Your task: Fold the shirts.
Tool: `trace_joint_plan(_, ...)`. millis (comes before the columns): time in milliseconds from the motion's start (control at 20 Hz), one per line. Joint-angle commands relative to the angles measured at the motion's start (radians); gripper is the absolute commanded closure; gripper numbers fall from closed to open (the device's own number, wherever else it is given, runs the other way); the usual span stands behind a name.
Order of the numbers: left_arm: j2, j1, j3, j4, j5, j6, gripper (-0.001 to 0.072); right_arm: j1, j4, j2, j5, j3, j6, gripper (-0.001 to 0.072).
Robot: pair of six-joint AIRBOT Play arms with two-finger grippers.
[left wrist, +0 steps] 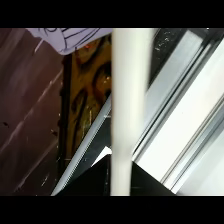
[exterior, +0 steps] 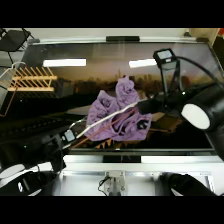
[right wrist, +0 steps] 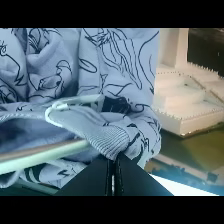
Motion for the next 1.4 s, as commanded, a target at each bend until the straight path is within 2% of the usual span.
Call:
trace_joint_plan(0,0.002,0.000,0.000,-0.041,-0.067,0.060,0.0648,0.000,-0.028,0.005,-0.031,0.001,-0.005,0.0647)
trace_joint_plan(250,0.072,0.000,0.001,-0.042,-0.192,0.076,0.0648,0.000,-0.037,0.005,-0.022,0.001,-0.005,0.0646)
trace_joint_plan(450,0.023,0.000,-0.008,-0.047,-0.140,0.088,0.0647,0.001,0.047,0.005,-0.067,0.001,-0.023,0.0646)
trace_joint_plan(550,-0.057,0.000,-0.010,-0.046,-0.061,0.011,0.0648,0.001,0.156,0.005,-0.090,0.001,-0.084,0.0647)
trace_joint_plan(650,-0.125,0.000,-0.007,-0.047,0.035,-0.101,0.0648,0.001,0.212,0.005,-0.075,0.001,-0.095,0.0647)
trace_joint_plan(800,-0.156,0.000,0.001,-0.046,0.041,-0.213,0.0648,0.001,0.214,0.023,-0.055,0.013,-0.094,0.0647)
trace_joint_plan(950,-0.095,0.000,0.032,-0.047,-0.030,-0.260,0.0648,0.000,0.151,0.036,-0.049,0.051,-0.089,0.0647)
trace_joint_plan(1200,0.062,0.000,0.060,-0.047,-0.295,-0.261,0.0648,0.000,0.076,0.035,-0.051,0.057,-0.080,0.0647)
trace_joint_plan(1350,0.122,0.000,0.060,-0.053,-0.319,-0.290,0.0648,0.000,0.088,0.035,-0.051,0.057,-0.079,0.0647)
